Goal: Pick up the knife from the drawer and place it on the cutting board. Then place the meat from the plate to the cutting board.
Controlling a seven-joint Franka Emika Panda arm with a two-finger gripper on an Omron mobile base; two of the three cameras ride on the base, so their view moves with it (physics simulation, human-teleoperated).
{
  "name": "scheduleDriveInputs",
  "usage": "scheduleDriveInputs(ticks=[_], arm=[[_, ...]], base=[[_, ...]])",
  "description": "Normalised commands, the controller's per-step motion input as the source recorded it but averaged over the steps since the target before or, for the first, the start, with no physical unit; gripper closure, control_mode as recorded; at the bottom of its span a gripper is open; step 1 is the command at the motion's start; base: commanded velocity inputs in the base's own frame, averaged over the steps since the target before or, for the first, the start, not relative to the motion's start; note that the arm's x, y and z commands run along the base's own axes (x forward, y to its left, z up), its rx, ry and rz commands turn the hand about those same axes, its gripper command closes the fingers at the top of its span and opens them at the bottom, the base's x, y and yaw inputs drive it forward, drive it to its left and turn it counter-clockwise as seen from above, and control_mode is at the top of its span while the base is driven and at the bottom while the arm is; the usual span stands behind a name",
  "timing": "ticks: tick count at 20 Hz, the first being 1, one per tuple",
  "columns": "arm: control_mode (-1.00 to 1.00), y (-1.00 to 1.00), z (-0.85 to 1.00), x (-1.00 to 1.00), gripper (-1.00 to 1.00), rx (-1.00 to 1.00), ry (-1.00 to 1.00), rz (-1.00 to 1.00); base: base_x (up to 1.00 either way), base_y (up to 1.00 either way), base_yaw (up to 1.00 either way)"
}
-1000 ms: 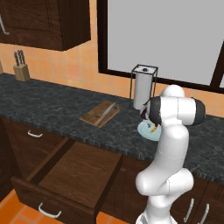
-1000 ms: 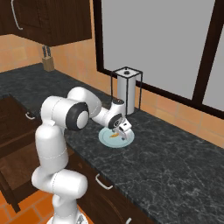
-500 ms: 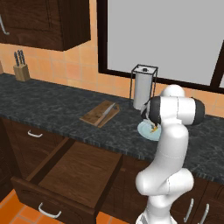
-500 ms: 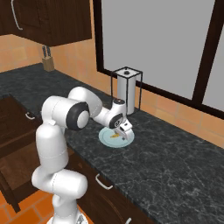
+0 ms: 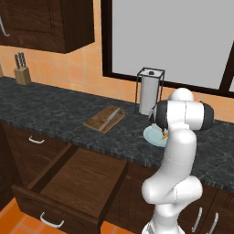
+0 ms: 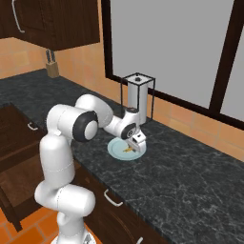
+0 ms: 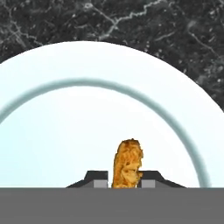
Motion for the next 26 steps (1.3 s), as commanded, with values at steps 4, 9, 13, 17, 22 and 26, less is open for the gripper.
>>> scheduleDriveInputs(ticks=[4, 9, 13, 17, 22, 26], arm=[[-1.00, 0.03, 0.34, 0.00, 1.00, 0.00, 0.00, 0.01], [-1.00, 0.59, 0.71, 0.00, 1.00, 0.00, -0.03, 0.06], [-1.00, 1.00, 0.65, 0.05, 1.00, 0.00, 0.00, 0.07], [-1.00, 1.00, 0.64, 0.35, 1.00, 0.00, -0.04, 0.02], [-1.00, 1.00, 0.38, 0.77, 1.00, 0.01, -0.04, 0.00], [-1.00, 0.88, -0.11, 0.71, 1.00, 0.06, -0.01, 0.00]], base=[[0.00, 0.00, 0.00], [0.00, 0.00, 0.00], [0.00, 0.00, 0.00], [0.00, 0.00, 0.00], [0.00, 0.00, 0.00], [0.00, 0.00, 0.00]])
